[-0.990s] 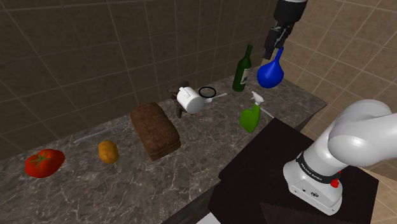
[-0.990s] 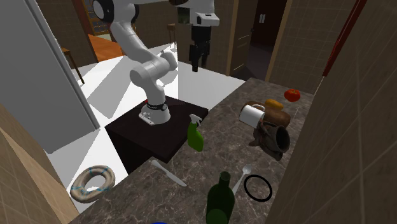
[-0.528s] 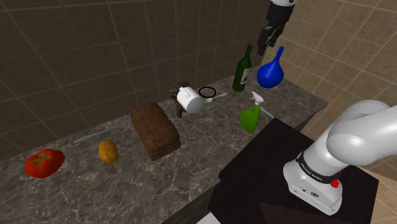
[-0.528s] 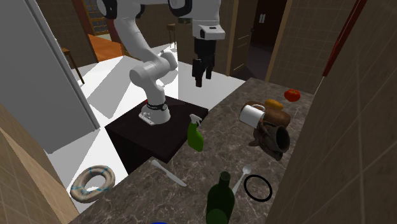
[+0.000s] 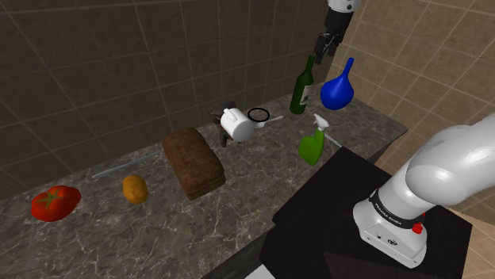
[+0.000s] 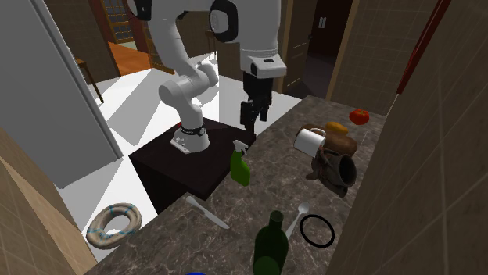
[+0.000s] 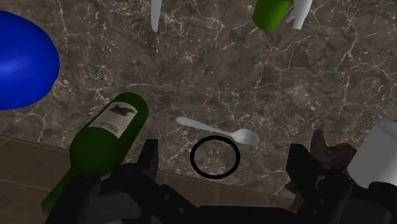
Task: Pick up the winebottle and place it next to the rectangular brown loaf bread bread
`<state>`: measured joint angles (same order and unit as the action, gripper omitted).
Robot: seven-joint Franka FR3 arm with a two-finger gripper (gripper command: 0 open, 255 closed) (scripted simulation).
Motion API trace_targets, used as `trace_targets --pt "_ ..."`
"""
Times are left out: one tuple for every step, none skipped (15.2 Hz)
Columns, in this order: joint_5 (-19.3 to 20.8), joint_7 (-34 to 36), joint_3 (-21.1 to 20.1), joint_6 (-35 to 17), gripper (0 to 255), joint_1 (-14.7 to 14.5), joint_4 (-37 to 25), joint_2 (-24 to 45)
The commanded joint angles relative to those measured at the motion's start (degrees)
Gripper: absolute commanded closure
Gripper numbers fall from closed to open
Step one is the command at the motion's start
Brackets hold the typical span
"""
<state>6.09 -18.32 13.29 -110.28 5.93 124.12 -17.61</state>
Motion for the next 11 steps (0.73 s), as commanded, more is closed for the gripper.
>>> trace_targets --pt "-0.92 -1.97 1.63 -1.7 0 0.4 -2.25 3.66" --pt "-1.56 -2.99 2.41 -2.39 0 0.58 -3.63 5.64" --pt "-2.29 -4.03 3.15 -3.02 0 0.79 -5.07 7.65" --pt "-3.1 -5.09 3.87 -3.58 0 1.0 -6.59 9.68" --pt "-3.99 -6.18 4.53 -4.07 0 1.27 -8.19 11.75" --pt "-4.95 -7.28 5.15 -4.49 0 1.58 -9.86 13.85" --pt "-5.98 -8.4 5.71 -4.82 0 1.94 -11.61 15.98" --pt "-7.07 -9.51 6.2 -5.08 0 2.36 -13.44 18.14" --pt "-8.21 -10.62 6.63 -5.25 0 2.84 -15.35 20.33" --pt "-9.39 -11.71 7.0 -5.34 0 3.38 -17.35 22.55" --pt "-10.59 -12.78 7.3 -5.34 0 3.99 -19.45 24.79"
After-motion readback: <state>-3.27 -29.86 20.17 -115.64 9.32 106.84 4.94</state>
